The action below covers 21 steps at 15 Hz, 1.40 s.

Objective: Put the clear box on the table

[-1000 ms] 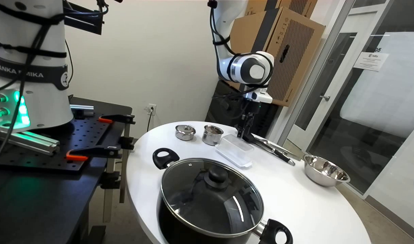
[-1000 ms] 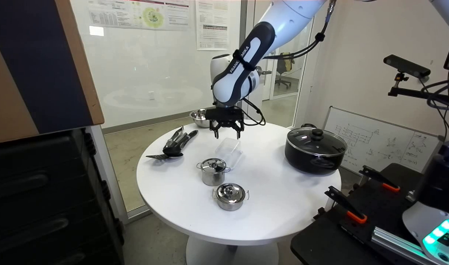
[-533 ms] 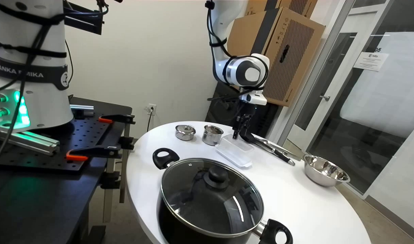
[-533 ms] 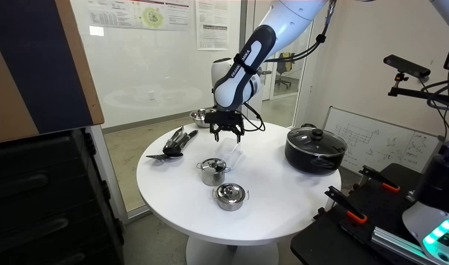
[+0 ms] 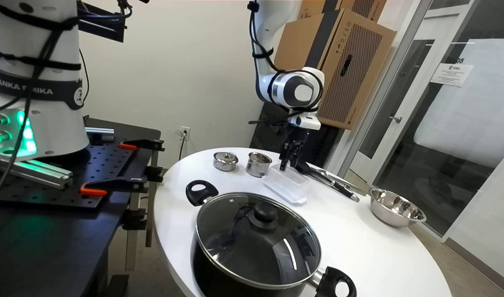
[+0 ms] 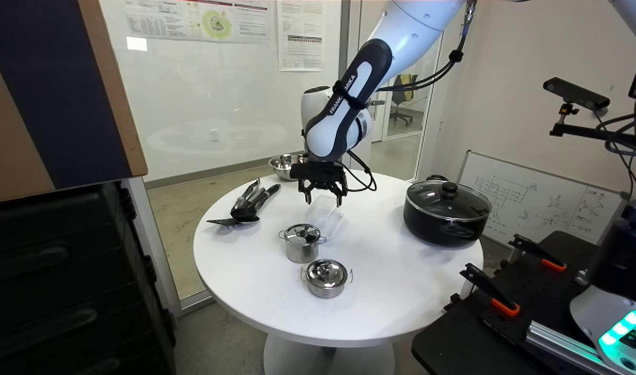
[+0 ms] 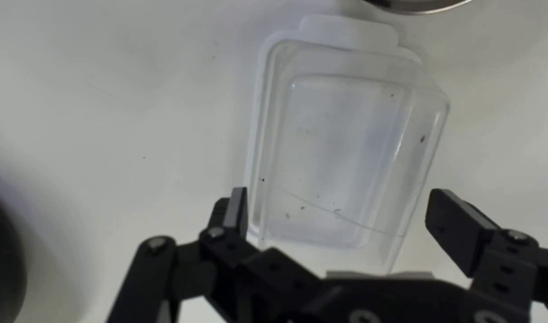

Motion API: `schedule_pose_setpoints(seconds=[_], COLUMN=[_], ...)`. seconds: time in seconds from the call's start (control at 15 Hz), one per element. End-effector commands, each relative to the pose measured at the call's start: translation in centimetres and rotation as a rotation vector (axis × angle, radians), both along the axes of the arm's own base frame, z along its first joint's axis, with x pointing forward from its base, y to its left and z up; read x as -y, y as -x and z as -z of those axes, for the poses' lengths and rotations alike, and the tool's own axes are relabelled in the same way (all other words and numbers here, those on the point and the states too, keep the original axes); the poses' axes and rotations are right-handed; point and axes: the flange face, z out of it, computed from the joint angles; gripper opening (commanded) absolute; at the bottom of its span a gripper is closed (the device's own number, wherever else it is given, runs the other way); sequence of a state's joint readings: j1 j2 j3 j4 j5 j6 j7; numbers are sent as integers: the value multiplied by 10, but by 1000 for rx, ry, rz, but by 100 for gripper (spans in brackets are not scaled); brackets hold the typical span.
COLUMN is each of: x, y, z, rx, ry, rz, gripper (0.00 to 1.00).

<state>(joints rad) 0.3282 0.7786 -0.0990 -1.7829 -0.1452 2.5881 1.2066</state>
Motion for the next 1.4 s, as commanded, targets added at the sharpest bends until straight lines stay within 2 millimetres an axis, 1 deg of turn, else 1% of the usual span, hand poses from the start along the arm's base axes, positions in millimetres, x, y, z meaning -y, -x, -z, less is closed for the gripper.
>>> schedule_pose_setpoints(seconds=[0.0, 0.73, 1.33], x=[1, 4, 3], y=[8, 11, 7], z=[-6, -2, -3], rx=[13, 10, 33], ry=[-2, 2, -12], rz=[30, 46, 62], gripper=[100, 100, 100])
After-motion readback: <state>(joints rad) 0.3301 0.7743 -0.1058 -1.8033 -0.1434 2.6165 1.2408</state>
